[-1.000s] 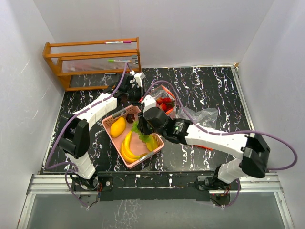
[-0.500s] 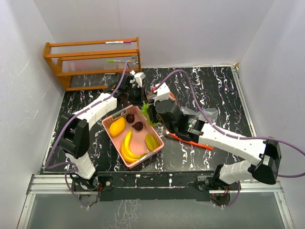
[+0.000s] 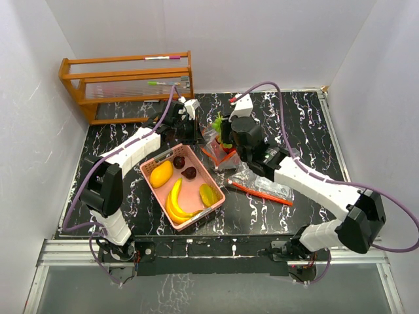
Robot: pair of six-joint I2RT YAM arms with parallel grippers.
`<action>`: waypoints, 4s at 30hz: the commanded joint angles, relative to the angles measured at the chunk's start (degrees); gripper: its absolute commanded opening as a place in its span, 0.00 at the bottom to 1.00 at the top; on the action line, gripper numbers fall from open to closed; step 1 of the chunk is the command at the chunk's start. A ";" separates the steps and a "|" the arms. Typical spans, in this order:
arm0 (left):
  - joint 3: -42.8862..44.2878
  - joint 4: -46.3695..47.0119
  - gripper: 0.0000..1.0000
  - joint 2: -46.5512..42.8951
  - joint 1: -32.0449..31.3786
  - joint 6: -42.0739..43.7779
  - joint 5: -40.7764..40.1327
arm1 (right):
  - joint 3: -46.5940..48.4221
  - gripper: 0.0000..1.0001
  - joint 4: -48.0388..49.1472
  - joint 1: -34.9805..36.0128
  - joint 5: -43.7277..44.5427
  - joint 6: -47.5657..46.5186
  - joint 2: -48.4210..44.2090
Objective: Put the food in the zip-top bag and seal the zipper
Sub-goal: Place the fake fruit in the zipper food storage bag, then pick up the fake fruit from the bin.
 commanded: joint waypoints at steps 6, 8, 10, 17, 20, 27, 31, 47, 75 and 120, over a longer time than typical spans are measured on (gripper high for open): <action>-0.01 -0.53 0.00 -3.08 0.09 -0.08 1.58 | -2.78 0.24 6.88 0.22 -3.38 0.89 2.83; 0.34 -0.76 0.00 -3.09 0.11 -0.06 1.65 | -3.50 0.28 6.14 0.21 -0.89 1.58 2.68; 0.58 -0.91 0.00 -3.08 0.11 -0.15 2.05 | -4.10 0.41 5.53 0.23 1.72 1.96 2.73; 1.11 -0.84 0.00 -2.96 0.11 -0.57 3.10 | -2.35 0.57 2.70 0.23 0.41 1.25 2.91; 0.75 -0.60 0.00 -2.72 0.11 -0.68 3.10 | -1.38 0.57 2.92 0.47 -4.26 -0.02 1.48; 1.41 -0.79 0.00 -2.43 0.11 -0.68 3.34 | 4.83 0.59 -3.45 8.69 -12.91 -1.66 4.93; 1.16 -0.63 0.00 -2.53 0.11 -0.68 3.30 | 4.58 0.59 -3.53 11.87 -17.88 1.90 8.23; 0.31 -0.72 0.00 -3.02 0.12 -0.03 3.09 | -1.77 0.69 7.86 13.10 -9.25 17.12 21.69; 1.10 -0.53 0.00 -3.18 0.11 0.02 4.40 | 4.03 0.72 -3.08 16.61 5.84 34.15 35.29; 5.05 20.39 0.00 8.47 7.98 -12.41 20.47 | 5.00 0.71 1.39 15.89 3.29 26.01 29.92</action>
